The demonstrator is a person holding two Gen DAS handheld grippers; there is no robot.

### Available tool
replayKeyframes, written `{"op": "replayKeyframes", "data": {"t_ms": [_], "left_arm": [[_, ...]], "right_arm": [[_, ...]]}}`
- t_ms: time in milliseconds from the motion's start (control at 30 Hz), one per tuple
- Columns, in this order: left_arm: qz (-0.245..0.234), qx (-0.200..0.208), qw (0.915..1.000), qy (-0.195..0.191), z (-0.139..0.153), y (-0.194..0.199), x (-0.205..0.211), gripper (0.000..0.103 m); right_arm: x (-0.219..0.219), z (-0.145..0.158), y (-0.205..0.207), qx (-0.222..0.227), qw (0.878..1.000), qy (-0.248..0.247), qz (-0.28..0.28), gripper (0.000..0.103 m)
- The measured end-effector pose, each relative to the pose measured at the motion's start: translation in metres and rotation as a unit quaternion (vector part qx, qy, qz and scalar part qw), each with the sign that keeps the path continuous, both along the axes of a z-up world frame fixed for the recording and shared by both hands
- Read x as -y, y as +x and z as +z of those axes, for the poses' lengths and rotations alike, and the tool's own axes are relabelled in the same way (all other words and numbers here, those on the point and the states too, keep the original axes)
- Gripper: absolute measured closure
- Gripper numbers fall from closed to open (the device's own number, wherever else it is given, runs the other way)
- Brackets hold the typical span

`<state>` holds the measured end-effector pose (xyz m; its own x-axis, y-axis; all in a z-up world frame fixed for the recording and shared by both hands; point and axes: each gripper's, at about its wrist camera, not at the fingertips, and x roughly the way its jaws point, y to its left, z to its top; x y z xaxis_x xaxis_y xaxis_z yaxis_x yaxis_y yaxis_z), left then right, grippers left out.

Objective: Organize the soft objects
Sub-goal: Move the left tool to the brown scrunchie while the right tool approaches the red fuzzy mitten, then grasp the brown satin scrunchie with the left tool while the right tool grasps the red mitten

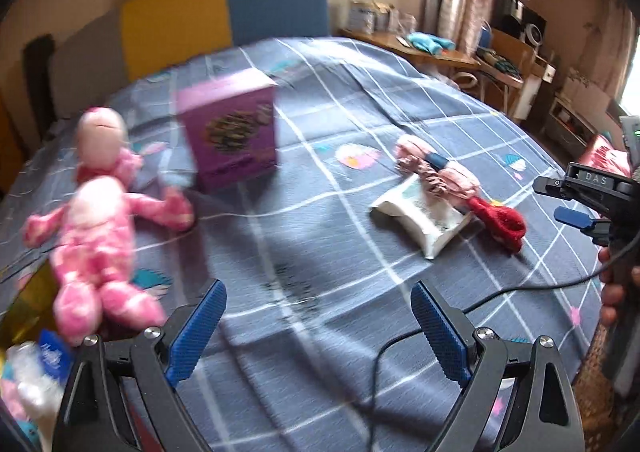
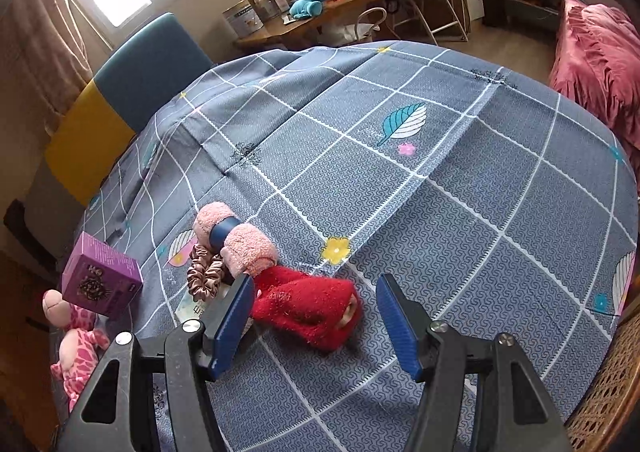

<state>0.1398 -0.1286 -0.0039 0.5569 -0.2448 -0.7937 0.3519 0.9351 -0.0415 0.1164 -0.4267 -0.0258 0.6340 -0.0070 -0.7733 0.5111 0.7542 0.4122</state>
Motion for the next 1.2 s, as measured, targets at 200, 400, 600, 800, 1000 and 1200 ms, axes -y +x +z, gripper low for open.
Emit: {"op": "replayKeyframes", "data": {"t_ms": [200,400,600,800,1000,1200], "left_arm": [[-0.010,-0.057,0.9979,-0.030,-0.021,0.031,0.039,0.019],[-0.003,-0.088,0.9956,-0.032,-0.037,0.055,0.067,0.022],[-0.019,-0.053,0.9982,-0.020,-0.024,0.073,0.091,0.022],[-0.051,-0.049,0.9974,-0.011,-0.024,0.103,0.122,0.039],[-0.075,-0.058,0.9953,0.017,-0.048,0.121,0.154,0.055],[-0.086,-0.074,0.9930,-0.032,-0.051,0.124,0.150,0.090]], "right_arm": [[0.000,-0.002,0.002,0.001,1.000,0.015,0.010,0.039],[-0.003,-0.003,0.004,0.004,0.999,0.027,0.024,0.039],[-0.006,-0.005,0.006,0.004,0.999,0.039,0.038,0.039],[-0.005,-0.005,0.005,0.010,0.998,0.052,0.042,0.039],[-0.001,-0.009,0.005,0.010,0.997,0.070,0.039,0.039],[-0.001,-0.011,0.005,0.009,0.997,0.066,0.038,0.039]]}}
